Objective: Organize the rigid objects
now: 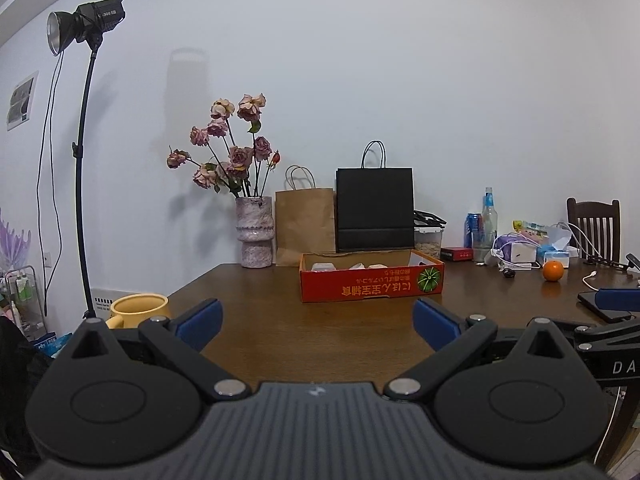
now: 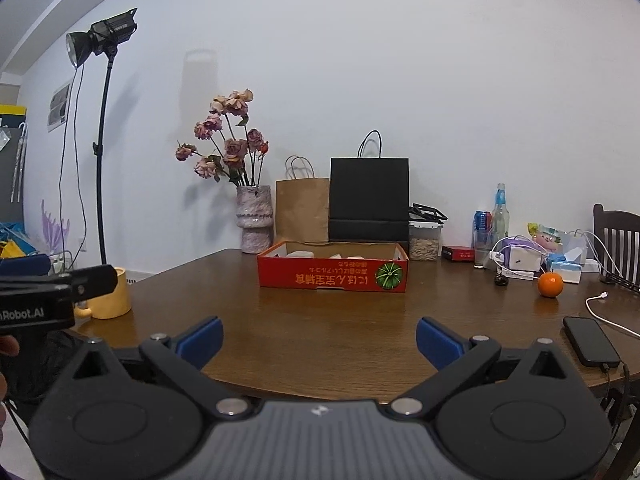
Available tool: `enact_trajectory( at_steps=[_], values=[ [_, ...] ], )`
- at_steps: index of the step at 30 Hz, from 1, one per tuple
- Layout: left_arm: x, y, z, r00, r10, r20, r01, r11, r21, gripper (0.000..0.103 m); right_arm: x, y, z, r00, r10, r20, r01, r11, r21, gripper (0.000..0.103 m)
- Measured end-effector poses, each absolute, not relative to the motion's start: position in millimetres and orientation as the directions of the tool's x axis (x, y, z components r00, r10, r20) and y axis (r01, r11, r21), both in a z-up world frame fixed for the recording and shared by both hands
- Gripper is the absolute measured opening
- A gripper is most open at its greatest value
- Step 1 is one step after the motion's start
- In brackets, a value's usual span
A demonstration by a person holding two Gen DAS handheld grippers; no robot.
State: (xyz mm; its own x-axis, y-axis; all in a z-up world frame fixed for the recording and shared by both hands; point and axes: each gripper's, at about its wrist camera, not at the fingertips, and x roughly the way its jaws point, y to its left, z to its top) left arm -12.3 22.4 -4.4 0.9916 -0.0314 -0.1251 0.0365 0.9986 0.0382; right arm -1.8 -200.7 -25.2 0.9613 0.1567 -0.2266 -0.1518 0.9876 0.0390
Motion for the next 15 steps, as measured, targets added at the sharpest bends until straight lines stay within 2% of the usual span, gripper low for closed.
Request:
enact_trajectory(
  at_steps=[15],
  values=[
    [-12.1,20.9,-4.7,0.992,-0.037,-0.124,0.043,0.998,0.044,0.103,-1.1,-201.6,-26.0,0.962,0.163,-0.220,-0.156,0.986,0.050,0.103]
  ],
)
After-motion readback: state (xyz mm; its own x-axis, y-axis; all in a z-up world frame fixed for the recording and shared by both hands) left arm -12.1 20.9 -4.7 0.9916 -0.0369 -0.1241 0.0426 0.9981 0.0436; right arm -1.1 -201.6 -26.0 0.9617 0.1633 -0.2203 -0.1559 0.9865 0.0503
